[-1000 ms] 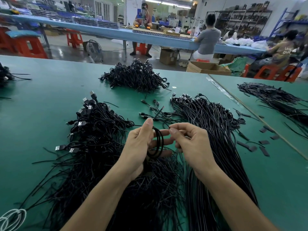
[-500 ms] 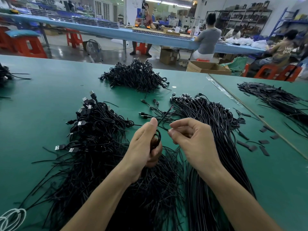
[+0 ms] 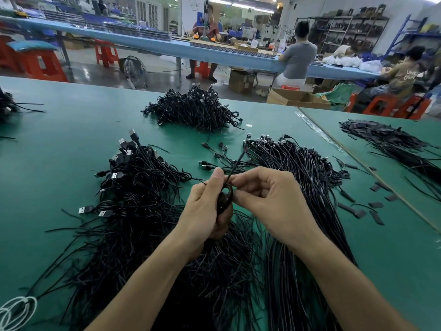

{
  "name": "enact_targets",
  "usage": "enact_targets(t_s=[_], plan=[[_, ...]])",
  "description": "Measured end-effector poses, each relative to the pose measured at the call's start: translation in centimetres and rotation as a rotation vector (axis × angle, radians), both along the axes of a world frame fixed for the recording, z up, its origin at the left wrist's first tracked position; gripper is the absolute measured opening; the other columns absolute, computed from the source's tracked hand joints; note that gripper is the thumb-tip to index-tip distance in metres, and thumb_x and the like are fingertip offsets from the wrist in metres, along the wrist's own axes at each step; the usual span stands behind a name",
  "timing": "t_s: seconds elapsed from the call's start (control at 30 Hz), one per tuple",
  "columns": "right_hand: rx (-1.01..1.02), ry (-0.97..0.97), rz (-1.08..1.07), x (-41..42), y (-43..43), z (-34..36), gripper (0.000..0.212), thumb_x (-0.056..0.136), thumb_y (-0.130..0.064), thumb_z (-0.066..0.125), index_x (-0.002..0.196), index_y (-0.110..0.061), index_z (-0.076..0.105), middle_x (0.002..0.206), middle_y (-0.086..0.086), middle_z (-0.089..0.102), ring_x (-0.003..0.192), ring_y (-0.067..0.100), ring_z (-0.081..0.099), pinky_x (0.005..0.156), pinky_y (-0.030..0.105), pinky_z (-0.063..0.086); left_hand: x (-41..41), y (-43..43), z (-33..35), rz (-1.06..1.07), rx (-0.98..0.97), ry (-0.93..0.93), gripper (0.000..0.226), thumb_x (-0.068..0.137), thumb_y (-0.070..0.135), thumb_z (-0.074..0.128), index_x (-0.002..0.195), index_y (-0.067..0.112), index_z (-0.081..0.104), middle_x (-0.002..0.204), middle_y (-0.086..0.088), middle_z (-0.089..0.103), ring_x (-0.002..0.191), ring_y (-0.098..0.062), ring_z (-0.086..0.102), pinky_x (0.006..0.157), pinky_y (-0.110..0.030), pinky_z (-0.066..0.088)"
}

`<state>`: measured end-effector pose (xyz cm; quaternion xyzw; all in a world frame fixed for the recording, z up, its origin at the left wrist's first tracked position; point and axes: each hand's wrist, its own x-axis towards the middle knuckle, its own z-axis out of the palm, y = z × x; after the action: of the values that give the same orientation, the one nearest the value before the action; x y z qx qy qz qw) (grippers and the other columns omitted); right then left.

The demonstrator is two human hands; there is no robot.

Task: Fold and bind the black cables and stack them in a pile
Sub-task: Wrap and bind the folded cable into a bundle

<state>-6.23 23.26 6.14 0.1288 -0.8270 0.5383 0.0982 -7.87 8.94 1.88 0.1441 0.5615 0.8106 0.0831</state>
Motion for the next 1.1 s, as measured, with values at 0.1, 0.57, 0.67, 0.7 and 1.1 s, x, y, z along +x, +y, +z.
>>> enact_targets(t_s=[0.1, 0.57, 0.67, 0.7, 1.1], plan=[[0.089, -0.014, -0.074, 0.4, 0.0, -0.2, 0.008, 0.083, -0.020, 0.079, 0.078, -0.021, 0.074, 0.069, -0.019, 0.069, 0.057, 0.006, 0.057, 0.059, 0.019, 0.049, 0.0, -0.3, 0.2, 0.049, 0.037, 0.005, 0.052, 0.098, 0.052, 0.037, 0.101, 0.021, 0.078, 0.041, 0.002, 0.037, 0.032, -0.009, 0.023, 0.040, -0.014, 0.025], [1.005, 0.586, -0.007, 2.1, -1.5, -0.1, 0.009, 0.086, -0.009, 0.072, 0.090, -0.015, 0.065, 0.089, -0.001, 0.057, 0.084, 0.019, 0.054, 0.072, 0.036, 0.053, -0.1, 0.4, -0.2, 0.309, -0.101, -0.023, 0.071, 0.102, 0.055, 0.038, 0.047, 0.013, 0.055, 0.042, 0.003, 0.032, 0.034, -0.011, 0.025, 0.039, -0.018, 0.024], [1.078, 0.708, 0.050, 2.3, -1.5, 0.1, 0.006, 0.087, -0.007, 0.064, 0.086, -0.013, 0.064, 0.086, 0.001, 0.057, 0.080, 0.021, 0.051, 0.069, 0.035, 0.047, 0.0, 0.2, -0.2, 0.283, -0.120, 0.009, 0.071, 0.100, 0.054, 0.044, 0.054, 0.002, 0.031, 0.048, -0.002, 0.020, 0.040, -0.014, 0.017, 0.040, -0.019, 0.022], [1.088, 0.743, 0.059, 2.3, -1.5, 0.2, 0.007, 0.088, -0.007, 0.061, 0.085, -0.013, 0.065, 0.085, 0.002, 0.057, 0.079, 0.021, 0.052, 0.069, 0.034, 0.046, 0.0, 0.2, -0.3, 0.261, -0.131, 0.009, 0.074, 0.100, 0.055, 0.045, 0.058, -0.004, 0.029, 0.052, -0.007, 0.016, 0.044, -0.016, 0.014, 0.040, -0.020, 0.020], [1.033, 0.416, 0.257, 1.3, -0.9, 2.2, 0.011, 0.087, -0.008, 0.067, 0.090, -0.018, 0.062, 0.087, -0.004, 0.057, 0.079, 0.015, 0.049, 0.077, 0.033, 0.046, -0.4, -0.2, -0.5, -0.173, -0.124, -0.495, 0.056, 0.098, 0.030, 0.043, 0.043, 0.025, 0.046, 0.047, 0.006, 0.032, 0.036, -0.003, 0.023, 0.032, -0.012, 0.016]])
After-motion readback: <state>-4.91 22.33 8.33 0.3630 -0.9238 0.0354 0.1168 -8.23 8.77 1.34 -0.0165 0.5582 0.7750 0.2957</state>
